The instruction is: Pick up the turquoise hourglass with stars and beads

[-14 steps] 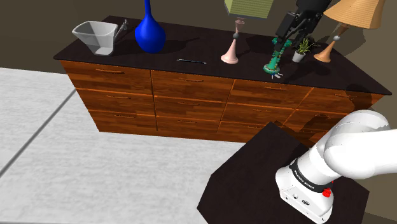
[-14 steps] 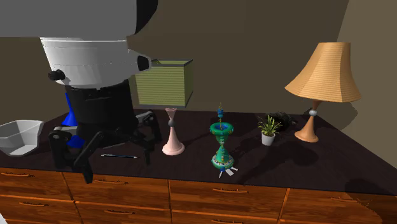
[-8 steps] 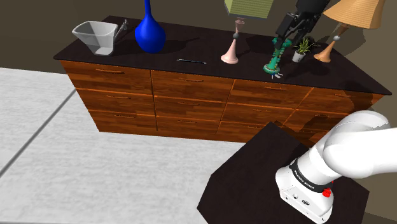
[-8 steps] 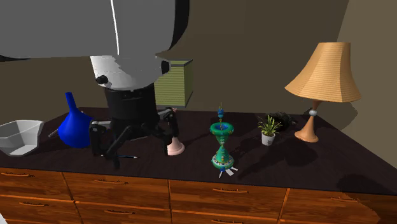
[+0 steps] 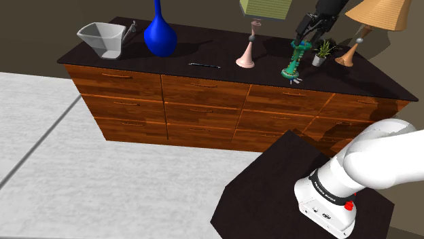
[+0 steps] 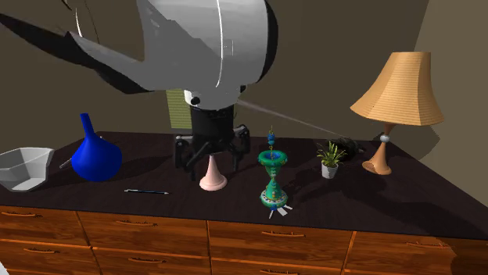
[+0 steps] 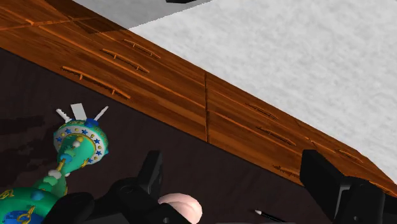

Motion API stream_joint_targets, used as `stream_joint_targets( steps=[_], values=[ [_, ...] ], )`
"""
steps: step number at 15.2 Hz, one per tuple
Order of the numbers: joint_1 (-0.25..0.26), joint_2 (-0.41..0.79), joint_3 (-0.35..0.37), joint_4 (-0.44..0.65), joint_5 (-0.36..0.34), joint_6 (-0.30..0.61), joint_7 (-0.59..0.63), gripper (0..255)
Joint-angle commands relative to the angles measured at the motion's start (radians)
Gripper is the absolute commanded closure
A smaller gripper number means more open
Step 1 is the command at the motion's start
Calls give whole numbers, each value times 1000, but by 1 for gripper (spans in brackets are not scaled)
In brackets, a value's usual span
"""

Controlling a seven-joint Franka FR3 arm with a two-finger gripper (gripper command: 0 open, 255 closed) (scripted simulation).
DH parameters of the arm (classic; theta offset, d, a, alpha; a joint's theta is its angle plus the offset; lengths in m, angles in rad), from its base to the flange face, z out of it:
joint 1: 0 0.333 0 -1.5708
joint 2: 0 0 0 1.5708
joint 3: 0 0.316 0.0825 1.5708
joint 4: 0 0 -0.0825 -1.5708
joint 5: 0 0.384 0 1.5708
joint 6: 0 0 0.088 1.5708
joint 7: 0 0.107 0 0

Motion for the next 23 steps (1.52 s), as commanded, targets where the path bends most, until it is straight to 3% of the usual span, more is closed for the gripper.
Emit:
stream_joint_targets(
  steps=[1, 10, 15, 20, 23],
  values=[
    [-7, 42, -40, 14, -8, 51, -30, 0],
    [-11, 263, -221, 153, 34, 227, -182, 0],
    [-1, 414, -329, 267, 129, 299, -295, 0],
    [-10, 591, -424, 407, 292, 336, -435, 0],
    [-13, 596, -422, 371, 300, 375, -444, 0]
  ],
)
